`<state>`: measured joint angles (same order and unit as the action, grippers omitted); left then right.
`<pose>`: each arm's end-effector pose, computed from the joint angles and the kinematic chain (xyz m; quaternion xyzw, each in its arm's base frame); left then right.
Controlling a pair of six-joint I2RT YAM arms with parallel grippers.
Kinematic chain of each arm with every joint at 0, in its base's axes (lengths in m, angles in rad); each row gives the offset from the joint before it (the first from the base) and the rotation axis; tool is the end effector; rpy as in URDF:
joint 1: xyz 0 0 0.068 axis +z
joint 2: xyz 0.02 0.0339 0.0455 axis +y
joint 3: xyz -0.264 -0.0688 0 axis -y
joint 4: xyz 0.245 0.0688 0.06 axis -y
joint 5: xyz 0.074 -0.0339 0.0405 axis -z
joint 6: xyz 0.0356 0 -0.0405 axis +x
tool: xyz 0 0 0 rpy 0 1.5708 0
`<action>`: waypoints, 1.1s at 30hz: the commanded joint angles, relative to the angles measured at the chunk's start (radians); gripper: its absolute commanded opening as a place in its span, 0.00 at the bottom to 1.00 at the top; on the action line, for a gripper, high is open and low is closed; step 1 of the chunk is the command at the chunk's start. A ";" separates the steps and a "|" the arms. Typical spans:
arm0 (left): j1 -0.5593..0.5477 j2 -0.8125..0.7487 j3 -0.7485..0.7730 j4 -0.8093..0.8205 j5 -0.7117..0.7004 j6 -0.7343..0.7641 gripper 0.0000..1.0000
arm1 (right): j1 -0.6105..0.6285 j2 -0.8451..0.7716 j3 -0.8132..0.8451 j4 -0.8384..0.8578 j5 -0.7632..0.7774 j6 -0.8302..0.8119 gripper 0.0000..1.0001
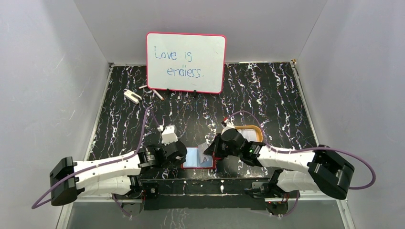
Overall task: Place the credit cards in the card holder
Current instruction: Insert the credit card into the card holder.
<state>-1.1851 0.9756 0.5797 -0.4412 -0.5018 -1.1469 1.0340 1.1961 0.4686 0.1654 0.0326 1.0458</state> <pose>0.0880 -0.1711 0.2148 -0.0718 0.9058 -0.2281 0.3499 0.1232 0.2048 0.1827 0.0130 0.8753 0.4094 0.2569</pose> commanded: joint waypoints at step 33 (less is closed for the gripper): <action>0.188 0.207 -0.131 0.314 0.190 0.028 0.01 | -0.003 0.182 -0.067 0.262 -0.013 0.150 0.00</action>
<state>-1.0023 1.1877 0.4637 -0.0830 -0.3172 -1.1126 1.0336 1.3609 0.4137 0.3569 0.0322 1.1793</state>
